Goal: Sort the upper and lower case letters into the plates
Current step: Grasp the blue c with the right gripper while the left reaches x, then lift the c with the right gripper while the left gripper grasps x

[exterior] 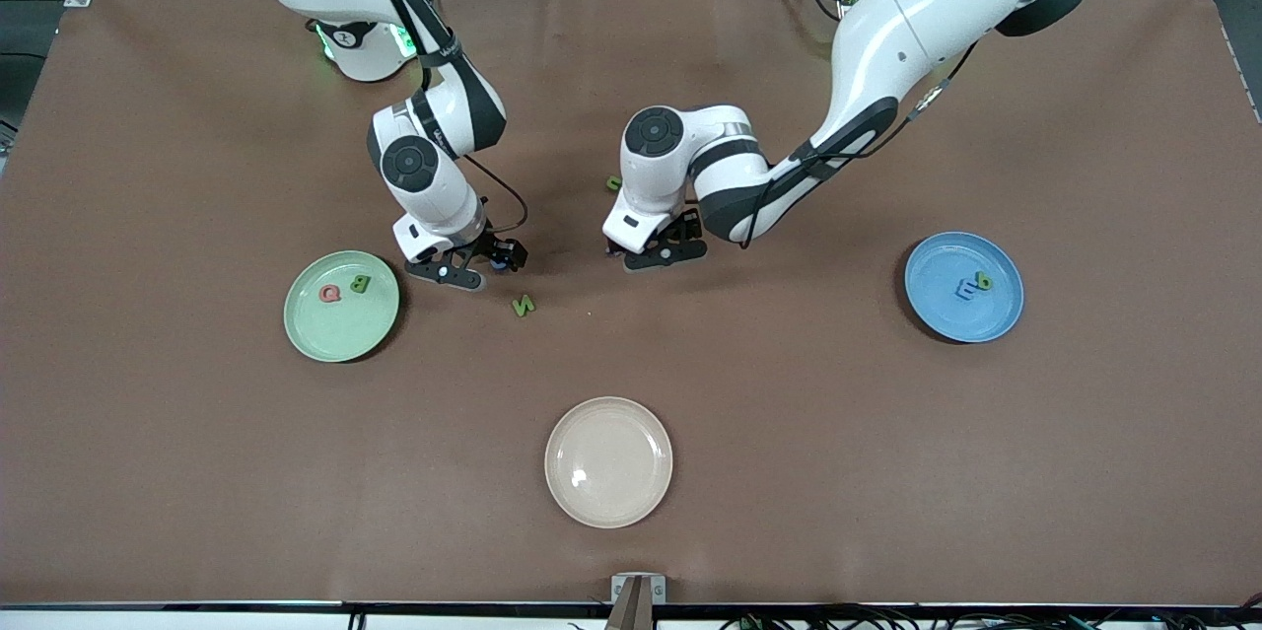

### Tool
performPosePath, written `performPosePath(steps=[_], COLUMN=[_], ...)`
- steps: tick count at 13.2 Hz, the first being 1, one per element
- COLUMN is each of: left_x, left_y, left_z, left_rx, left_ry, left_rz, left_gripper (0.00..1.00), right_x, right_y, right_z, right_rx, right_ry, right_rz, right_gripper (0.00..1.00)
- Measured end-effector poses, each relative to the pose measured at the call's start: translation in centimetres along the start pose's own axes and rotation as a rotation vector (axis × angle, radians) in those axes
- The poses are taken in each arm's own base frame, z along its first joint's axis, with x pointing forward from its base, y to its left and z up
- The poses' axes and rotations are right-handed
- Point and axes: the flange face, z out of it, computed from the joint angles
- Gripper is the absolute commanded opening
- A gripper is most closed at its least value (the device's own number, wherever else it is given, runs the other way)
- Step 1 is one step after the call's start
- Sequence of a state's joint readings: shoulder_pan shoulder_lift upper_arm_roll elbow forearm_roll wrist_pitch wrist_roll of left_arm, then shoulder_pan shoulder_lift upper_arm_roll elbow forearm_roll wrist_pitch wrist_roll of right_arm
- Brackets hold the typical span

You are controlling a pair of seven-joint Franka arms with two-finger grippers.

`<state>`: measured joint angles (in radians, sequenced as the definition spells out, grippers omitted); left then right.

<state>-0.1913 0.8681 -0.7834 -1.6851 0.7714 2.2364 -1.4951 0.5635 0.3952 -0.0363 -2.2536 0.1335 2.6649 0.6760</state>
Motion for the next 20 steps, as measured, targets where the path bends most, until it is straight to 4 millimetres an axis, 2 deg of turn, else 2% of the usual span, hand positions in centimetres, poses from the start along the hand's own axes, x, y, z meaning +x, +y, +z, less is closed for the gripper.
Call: performPosePath(steps=[4,9,11,14,16,17,18,19,20], left_x=[-0.7,-1.1,-1.7,-2.7,-2.8,-2.8,-2.7,-2.7,-2.7], left_y=[2.6,3.8,4.0,4.4,4.5,4.5,4.5,4.5,4.5], left_z=[0.6,1.3,2.1,2.8,2.9,2.9,2.8,2.8,2.8], left_rx=[-0.016,-0.054,-0.049,-0.045,-0.044,-0.045,-0.046,-0.046,-0.046], left_ry=[-0.022,-0.038,-0.057,-0.090,-0.092,-0.092,-0.092,-0.092,-0.092], left_rz=[-0.031,-0.032,-0.033,-0.039,-0.038,-0.039,-0.040,-0.041,-0.041], left_gripper=[1.00,0.99,0.90,0.69,0.59,0.59,0.59,0.59,0.59], right_x=[-0.4,-0.8,-1.3,-1.6,-1.6,-1.6,-1.6,-1.6,-1.6], right_y=[0.1,-0.3,-0.8,-1.2,-1.3,-1.4,-1.4,-1.4,-1.4], right_z=[1.6,1.9,2.0,1.9,1.8,1.7,1.6,1.3,1.2], right_rx=[-0.008,-0.008,-0.008,-0.007,-0.005,-0.003,-0.001,-0.001,0.000], right_ry=[-0.001,0.001,0.001,0.002,0.004,0.005,0.007,0.006,0.007], right_rz=[-0.005,-0.009,-0.005,-0.009,-0.009,-0.009,-0.008,-0.005,-0.002], right_gripper=[0.85,0.83,0.77,0.56,0.33,0.19,0.10,0.03,0.03])
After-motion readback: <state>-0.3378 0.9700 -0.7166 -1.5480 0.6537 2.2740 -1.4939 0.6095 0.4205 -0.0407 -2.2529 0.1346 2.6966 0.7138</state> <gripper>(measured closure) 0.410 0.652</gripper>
